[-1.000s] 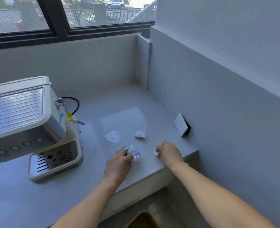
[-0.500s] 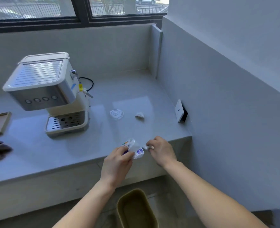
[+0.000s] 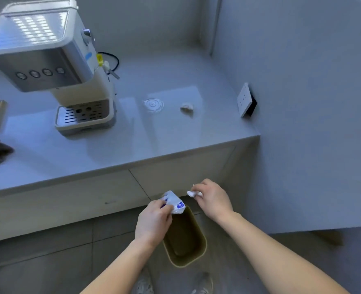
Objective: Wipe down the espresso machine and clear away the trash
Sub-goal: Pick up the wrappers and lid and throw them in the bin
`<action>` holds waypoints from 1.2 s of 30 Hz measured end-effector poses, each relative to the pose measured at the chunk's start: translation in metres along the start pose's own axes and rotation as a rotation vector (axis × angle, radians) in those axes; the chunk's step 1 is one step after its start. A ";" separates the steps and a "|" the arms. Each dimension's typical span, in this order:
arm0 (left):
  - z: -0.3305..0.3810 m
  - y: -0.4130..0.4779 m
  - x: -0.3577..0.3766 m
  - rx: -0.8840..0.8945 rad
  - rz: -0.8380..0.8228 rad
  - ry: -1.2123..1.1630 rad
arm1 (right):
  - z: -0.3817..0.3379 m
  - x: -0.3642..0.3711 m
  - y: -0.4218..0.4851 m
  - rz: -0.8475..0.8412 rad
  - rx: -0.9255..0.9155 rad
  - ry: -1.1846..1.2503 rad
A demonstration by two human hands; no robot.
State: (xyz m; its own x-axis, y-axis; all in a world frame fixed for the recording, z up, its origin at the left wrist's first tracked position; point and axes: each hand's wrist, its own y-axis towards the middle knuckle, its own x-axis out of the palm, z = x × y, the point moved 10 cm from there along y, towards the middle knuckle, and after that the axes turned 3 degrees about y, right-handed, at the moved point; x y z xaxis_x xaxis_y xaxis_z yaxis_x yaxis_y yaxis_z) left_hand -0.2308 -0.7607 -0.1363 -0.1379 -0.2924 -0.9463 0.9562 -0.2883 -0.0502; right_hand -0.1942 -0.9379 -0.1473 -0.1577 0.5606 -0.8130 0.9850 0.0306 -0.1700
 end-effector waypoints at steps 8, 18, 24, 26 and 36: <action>-0.050 -0.021 0.111 -0.080 -0.150 -0.060 | 0.068 0.126 -0.029 -0.125 0.165 0.046; -0.105 -0.021 0.267 -0.088 -0.328 -0.020 | 0.154 0.282 -0.044 -0.204 0.355 0.117; -0.129 -0.020 0.353 -0.141 -0.411 -0.016 | 0.197 0.341 -0.037 -0.216 0.404 0.074; -0.130 -0.018 0.369 -0.116 -0.429 -0.004 | 0.207 0.356 -0.038 -0.238 0.424 0.073; -0.132 -0.023 0.352 -0.099 -0.420 0.044 | 0.205 0.337 -0.043 -0.246 0.411 0.026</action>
State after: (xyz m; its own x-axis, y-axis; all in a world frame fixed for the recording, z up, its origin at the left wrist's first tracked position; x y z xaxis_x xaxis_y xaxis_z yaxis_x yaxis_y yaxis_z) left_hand -0.2671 -0.7364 -0.5108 -0.5113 -0.1283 -0.8498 0.8398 -0.2848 -0.4622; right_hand -0.3041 -0.9200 -0.5281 -0.3757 0.5981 -0.7079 0.8083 -0.1621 -0.5660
